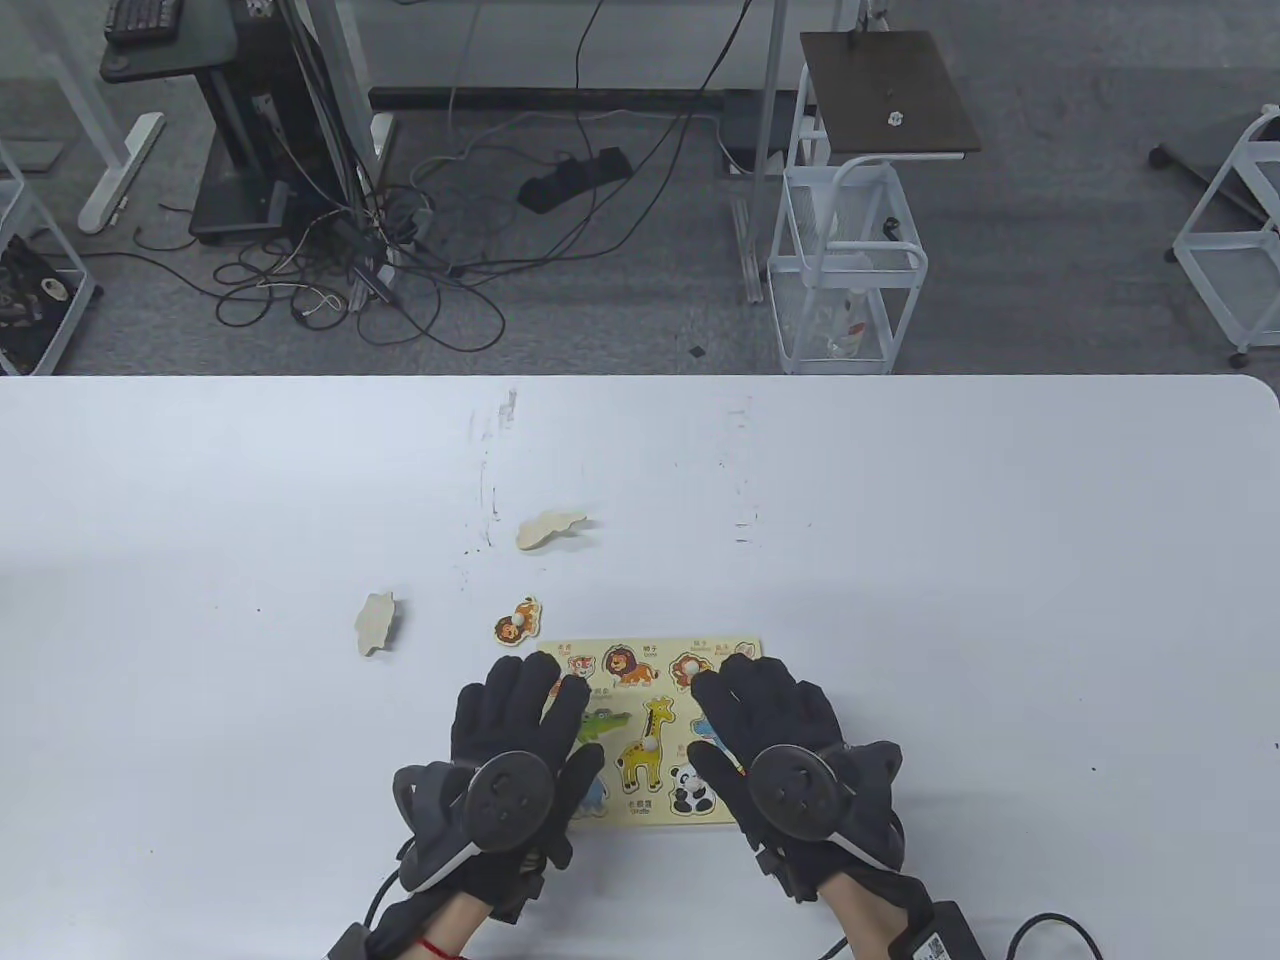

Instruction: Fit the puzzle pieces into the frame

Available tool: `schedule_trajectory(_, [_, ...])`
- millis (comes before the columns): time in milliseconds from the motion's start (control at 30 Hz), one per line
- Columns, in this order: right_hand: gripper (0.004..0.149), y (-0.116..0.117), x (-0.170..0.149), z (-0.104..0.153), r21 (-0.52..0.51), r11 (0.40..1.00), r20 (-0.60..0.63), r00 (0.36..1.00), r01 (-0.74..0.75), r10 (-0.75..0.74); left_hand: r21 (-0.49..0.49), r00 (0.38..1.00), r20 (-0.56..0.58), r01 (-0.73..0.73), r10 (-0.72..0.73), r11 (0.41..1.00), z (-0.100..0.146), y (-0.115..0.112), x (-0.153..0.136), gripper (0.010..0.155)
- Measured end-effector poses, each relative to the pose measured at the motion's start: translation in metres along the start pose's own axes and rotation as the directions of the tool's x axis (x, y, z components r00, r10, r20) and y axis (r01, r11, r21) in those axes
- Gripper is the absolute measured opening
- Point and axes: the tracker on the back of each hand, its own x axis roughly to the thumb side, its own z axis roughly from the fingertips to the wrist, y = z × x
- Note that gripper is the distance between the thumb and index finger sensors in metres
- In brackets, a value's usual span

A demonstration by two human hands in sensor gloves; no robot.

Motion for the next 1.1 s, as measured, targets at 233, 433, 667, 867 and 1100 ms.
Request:
schedule_trajectory(233, [0.07,0.004,-0.006,0.001,-0.034,0.999,0.022,0.999,0.031,-0.03,-0.003,0.998,-0.02,0.056,-0.056,0.998,-0.021,0.035,-0.009,0.065])
schedule_trajectory(433, [0.069,0.012,-0.01,0.002,-0.048,0.999,0.016,1.0,0.008,-0.008,-0.127,0.965,-0.014,0.256,-0.26,0.958,-0.057,0.046,-0.015,0.069])
schedule_trajectory(667, [0.068,0.011,-0.02,0.001,-0.072,0.997,-0.031,0.999,0.013,-0.015,-0.248,0.936,-0.061,0.322,-0.346,0.914,-0.12,0.031,-0.029,0.073])
schedule_trajectory(867, [0.067,0.008,-0.024,0.001,-0.089,0.996,-0.048,0.999,-0.013,0.009,-0.322,0.901,-0.069,0.387,-0.429,0.864,-0.171,0.008,-0.032,0.073])
schedule_trajectory(1100, [0.067,0.005,-0.03,0.001,-0.102,0.994,-0.07,0.997,-0.049,0.042,-0.427,0.873,-0.092,0.4,-0.479,0.811,-0.221,-0.03,-0.04,0.073])
